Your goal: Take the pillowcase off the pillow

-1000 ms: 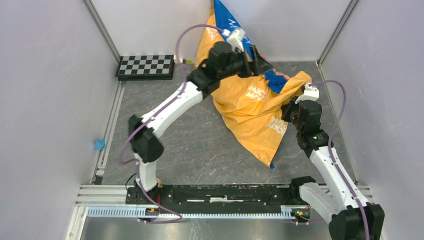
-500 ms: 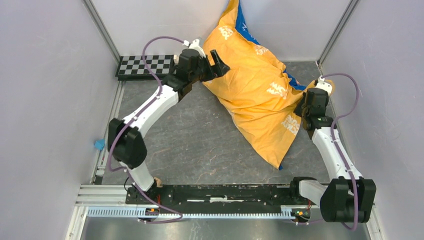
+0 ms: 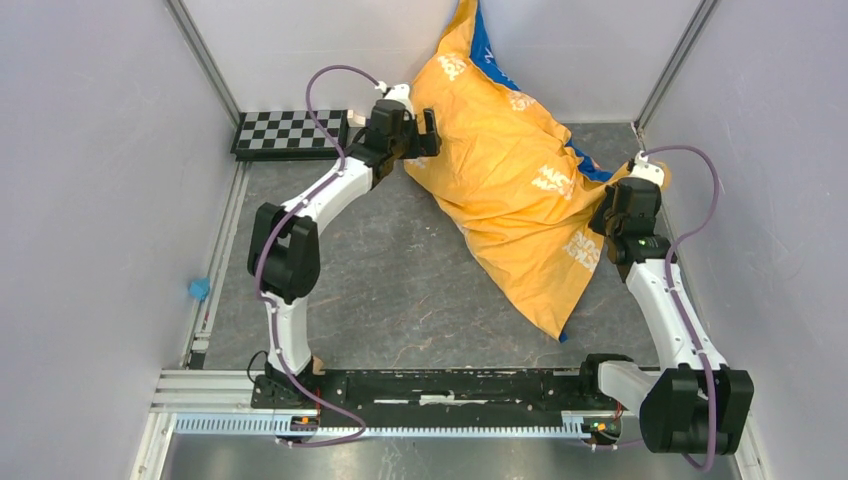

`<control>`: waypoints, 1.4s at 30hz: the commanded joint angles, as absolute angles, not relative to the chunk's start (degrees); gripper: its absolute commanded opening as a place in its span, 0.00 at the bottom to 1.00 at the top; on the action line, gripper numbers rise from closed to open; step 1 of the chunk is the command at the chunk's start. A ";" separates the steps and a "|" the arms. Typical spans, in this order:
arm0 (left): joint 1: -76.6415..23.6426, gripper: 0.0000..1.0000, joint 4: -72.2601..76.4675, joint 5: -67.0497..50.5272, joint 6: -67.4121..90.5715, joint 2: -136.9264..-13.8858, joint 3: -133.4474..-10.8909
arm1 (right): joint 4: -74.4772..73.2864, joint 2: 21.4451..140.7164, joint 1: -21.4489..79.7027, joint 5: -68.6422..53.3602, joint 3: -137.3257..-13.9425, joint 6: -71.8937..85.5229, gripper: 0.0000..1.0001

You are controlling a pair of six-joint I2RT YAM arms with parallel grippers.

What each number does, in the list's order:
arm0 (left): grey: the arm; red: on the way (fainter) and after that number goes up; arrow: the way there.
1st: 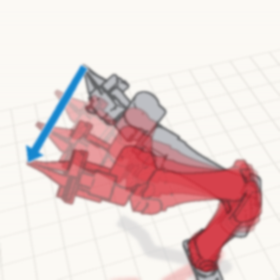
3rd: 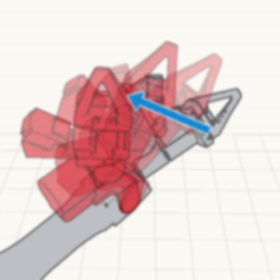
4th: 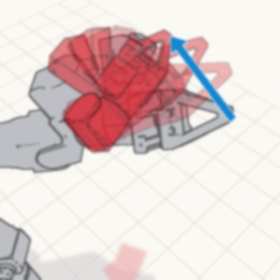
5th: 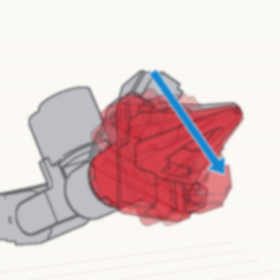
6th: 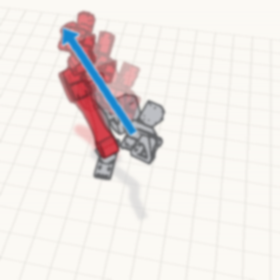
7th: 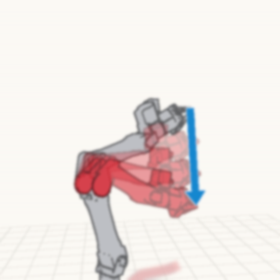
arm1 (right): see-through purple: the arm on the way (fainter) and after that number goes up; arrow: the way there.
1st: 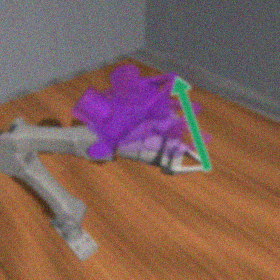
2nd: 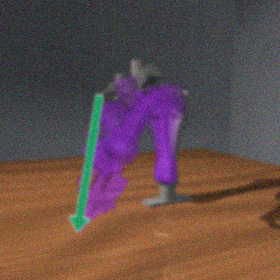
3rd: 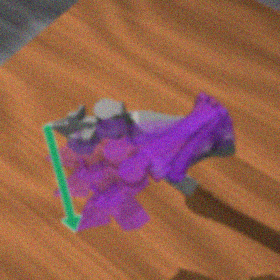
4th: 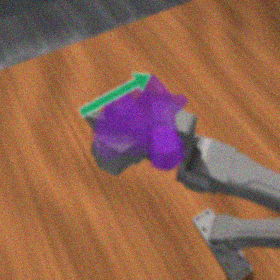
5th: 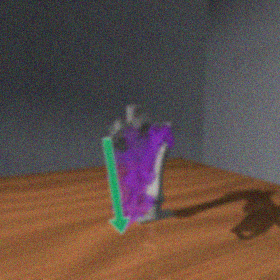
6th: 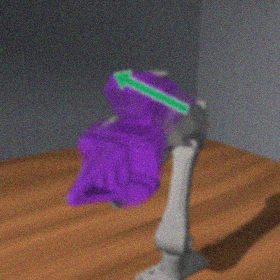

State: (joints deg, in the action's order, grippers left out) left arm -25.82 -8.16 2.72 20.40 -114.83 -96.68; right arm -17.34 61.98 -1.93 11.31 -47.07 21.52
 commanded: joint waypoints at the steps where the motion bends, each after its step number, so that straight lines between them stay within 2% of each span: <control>1: -21.37 1.00 1.92 -3.54 16.52 -115.84 -98.87 | -14.06 62.58 -2.11 9.82 -49.53 20.02 0.09; 8: -18.55 0.99 4.53 -25.08 23.60 -125.84 -110.34 | -13.36 63.61 -2.11 9.38 -49.66 19.75 0.09; 14: -18.09 0.75 7.82 -35.41 32.86 -127.62 -112.31 | -13.23 63.72 -2.11 9.10 -49.57 19.62 0.09; 15: -18.10 0.68 7.89 -36.86 33.90 -127.67 -112.58 | -13.19 63.81 -2.11 8.72 -49.59 19.68 0.09; 16: -18.11 0.58 7.91 -39.04 35.22 -127.66 -112.80 | -13.18 63.81 -2.11 8.33 -49.57 19.74 0.09; 20: -18.19 0.06 10.36 -44.21 40.30 -123.94 -109.23 | -12.92 63.64 -2.11 6.67 -49.66 20.24 0.08; 21: -18.19 0.03 11.17 -44.03 40.77 -121.89 -107.15 | -12.78 63.47 -2.11 6.25 -49.66 20.51 0.08; 29: -18.40 0.02 5.72 -36.22 37.61 -96.60 -85.64 | -10.63 68.08 -2.13 -6.81 -53.83 20.61 0.08; 34: -21.18 0.02 5.37 -32.79 39.28 -85.03 -75.49 | -18.89 78.26 -2.67 0.96 -72.23 16.40 0.09; 35: -22.21 0.02 5.43 -31.85 39.44 -83.42 -74.19 | -20.98 80.67 -3.25 2.18 -77.25 16.12 0.11; 36: -23.63 0.02 5.80 -31.10 39.23 -82.35 -73.34 | -22.96 82.48 -3.80 1.41 -81.11 15.39 0.25; 38: -25.74 0.04 7.66 -29.93 39.29 -81.42 -71.47 | -26.52 85.18 -3.96 -1.06 -88.50 13.46 0.76; 39: -26.07 0.05 8.58 -30.44 40.31 -81.95 -70.86 | -26.71 85.07 -3.96 -2.70 -89.32 13.21 0.88; 40: -26.08 0.05 9.22 -31.65 41.57 -82.75 -70.80 | -26.01 83.91 -3.96 -3.87 -88.72 13.22 0.96; 42: -26.07 0.05 7.08 -32.60 41.99 -84.79 -71.97 | -22.81 79.89 -3.87 -6.98 -84.65 12.90 0.98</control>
State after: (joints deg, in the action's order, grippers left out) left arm -24.91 3.53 -30.46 37.63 -82.65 -71.22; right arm -23.55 86.00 -3.60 -1.58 -85.60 15.14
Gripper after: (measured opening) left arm 0.045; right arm 0.950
